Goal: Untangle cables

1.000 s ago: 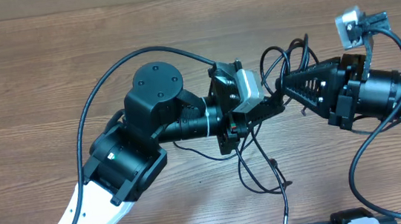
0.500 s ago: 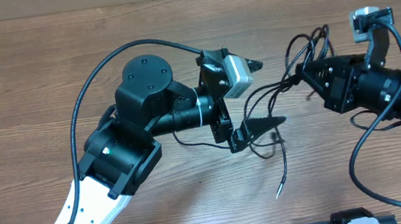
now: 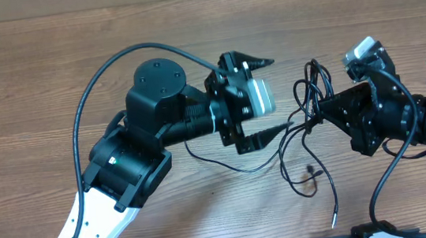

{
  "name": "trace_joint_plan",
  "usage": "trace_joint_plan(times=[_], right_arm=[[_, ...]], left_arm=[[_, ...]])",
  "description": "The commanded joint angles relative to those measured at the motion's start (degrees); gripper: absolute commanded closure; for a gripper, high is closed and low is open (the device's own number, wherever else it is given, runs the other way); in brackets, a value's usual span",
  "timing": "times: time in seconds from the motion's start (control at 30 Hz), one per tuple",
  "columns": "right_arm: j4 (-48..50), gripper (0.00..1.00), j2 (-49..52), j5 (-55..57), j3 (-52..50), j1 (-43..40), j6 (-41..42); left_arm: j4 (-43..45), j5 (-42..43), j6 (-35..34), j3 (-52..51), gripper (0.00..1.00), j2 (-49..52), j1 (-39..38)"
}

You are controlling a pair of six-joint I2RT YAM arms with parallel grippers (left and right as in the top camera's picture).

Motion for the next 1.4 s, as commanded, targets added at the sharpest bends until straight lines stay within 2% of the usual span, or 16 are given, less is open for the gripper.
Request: trace_joint_plan(times=[0.0, 0.17, 0.3, 0.37, 0.5, 0.53, 0.57, 0.67, 0.77, 0.83, 0.87, 0.93, 1.0, 1.07, 1.23, 1.37], right_arm=[[-0.1, 0.96, -0.2, -1.2, 1.0, 0.4, -5.2], [-2.7, 0.96, -0.2, -3.9, 1.0, 0.4, -10.2], [-3.3, 0.96, -0.2, -4.5, 1.0, 0.4, -10.8], [-4.0, 0.96, -0.2, -8.6, 1.0, 0.4, -14.3], [-3.9, 0.96, -0.2, -11.7, 1.0, 0.4, -15.8], [-3.8, 0.96, -0.2, -11.4, 1.0, 0.4, -15.8], [-3.8, 0.96, -0.2, -11.4, 1.0, 0.4, -15.7], [-1.0, 0.96, 0.0, -8.2, 1.0, 0.4, -7.9], [2.9, 0.96, 0.6, -3.8, 1.0, 0.4, 0.8], [6.8, 0.96, 1.6, -1.8, 1.0, 0.4, 9.4], [8.4, 0.96, 2.3, -1.7, 1.0, 0.4, 12.5], [10.1, 0.96, 3.4, -0.8, 1.0, 0.4, 16.0], [11.1, 0.96, 4.2, 0.7, 1.0, 0.4, 18.4], [12.1, 0.96, 4.6, 0.7, 1.0, 0.4, 19.3], [14.7, 0.96, 4.6, 0.9, 1.0, 0.4, 23.1], [14.3, 0.96, 4.6, 2.5, 1.0, 0.4, 26.1]], left_arm=[[-2.9, 1.5, 16.4, 0.5, 0.03, -0.5, 0.1], [-2.7, 1.5, 20.8, 0.5, 0.04, -0.5, 0.1], [-1.0, 2.2, 20.8, 0.5, 0.04, -0.5, 0.0], [-0.9, 4.2, 20.7, 0.5, 0.04, -0.4, -0.1], [-1.1, 6.7, 19.2, 0.5, 0.05, -0.4, -0.1], [-1.1, 6.9, 18.1, 0.5, 0.0, -0.4, -0.1], [-1.1, 6.8, 16.5, 0.5, 0.0, -0.4, -0.1], [-1.1, 4.6, 5.8, 0.5, 0.0, -0.5, 0.0], [-1.1, -2.1, -9.0, 0.5, 0.0, -0.5, 0.0], [-1.1, -7.3, -26.1, 0.5, 0.0, -0.4, 0.0], [-0.7, -7.2, -36.3, 0.5, 0.0, -0.4, 0.0], [0.4, -5.6, -48.9, 0.5, 0.0, -0.4, -0.1], [1.4, -2.7, -58.0, 0.5, 0.0, -0.4, -0.1], [1.4, -2.1, -61.5, 0.5, 0.0, -0.4, -0.3], [5.7, -3.0, -64.6, 0.5, 0.0, 0.7, -3.4], [7.4, -6.1, -64.5, 0.5, 0.01, 3.0, -5.7]])
